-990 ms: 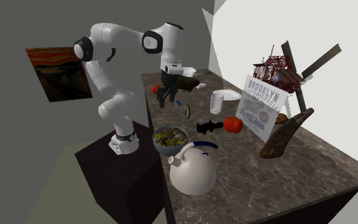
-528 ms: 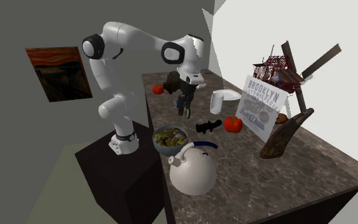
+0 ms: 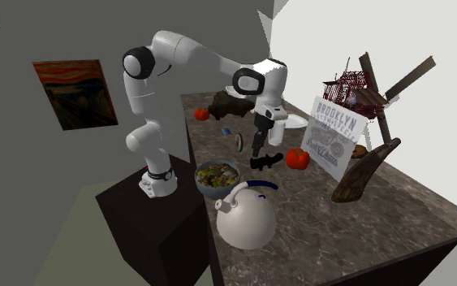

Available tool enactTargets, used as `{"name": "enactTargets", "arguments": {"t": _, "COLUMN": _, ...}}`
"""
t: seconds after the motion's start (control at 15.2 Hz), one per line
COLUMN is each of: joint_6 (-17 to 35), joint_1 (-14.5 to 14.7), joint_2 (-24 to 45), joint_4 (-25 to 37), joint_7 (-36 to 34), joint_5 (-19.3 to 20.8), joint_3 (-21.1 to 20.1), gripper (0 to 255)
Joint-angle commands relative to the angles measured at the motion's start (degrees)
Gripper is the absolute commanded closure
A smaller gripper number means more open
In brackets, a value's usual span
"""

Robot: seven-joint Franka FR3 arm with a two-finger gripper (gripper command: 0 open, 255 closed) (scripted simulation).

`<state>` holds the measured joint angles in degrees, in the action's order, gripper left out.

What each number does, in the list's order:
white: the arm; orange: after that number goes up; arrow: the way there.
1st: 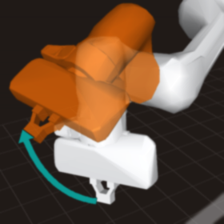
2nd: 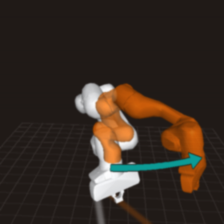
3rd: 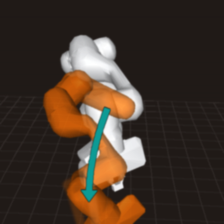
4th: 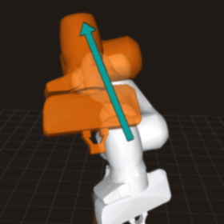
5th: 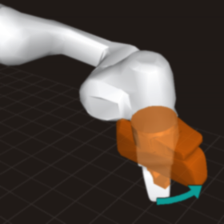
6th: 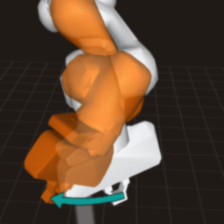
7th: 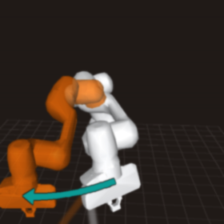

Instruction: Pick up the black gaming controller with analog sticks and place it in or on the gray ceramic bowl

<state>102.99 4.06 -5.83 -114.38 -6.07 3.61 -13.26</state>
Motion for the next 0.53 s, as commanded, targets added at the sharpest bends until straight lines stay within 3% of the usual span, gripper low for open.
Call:
{"name": "enactTargets", "arguments": {"t": 0.0, "joint_6": 0.7, "joint_1": 0.6, "joint_2": 4.3, "joint_4": 3.4, "joint_7": -1.1, "joint_5": 0.6, "joint_3": -0.9, "gripper": 0}}
{"name": "enactTargets", "arguments": {"t": 0.2, "joint_6": 1.3, "joint_1": 1.5, "joint_2": 10.0, "joint_4": 8.0, "joint_7": -2.2, "joint_5": 1.8, "joint_3": -1.7, "gripper": 0}}
{"name": "enactTargets", "arguments": {"t": 0.46, "joint_6": 4.3, "joint_1": 1.4, "joint_2": 10.3, "joint_4": 5.3, "joint_7": -2.3, "joint_5": 1.9, "joint_3": -1.6, "gripper": 0}}
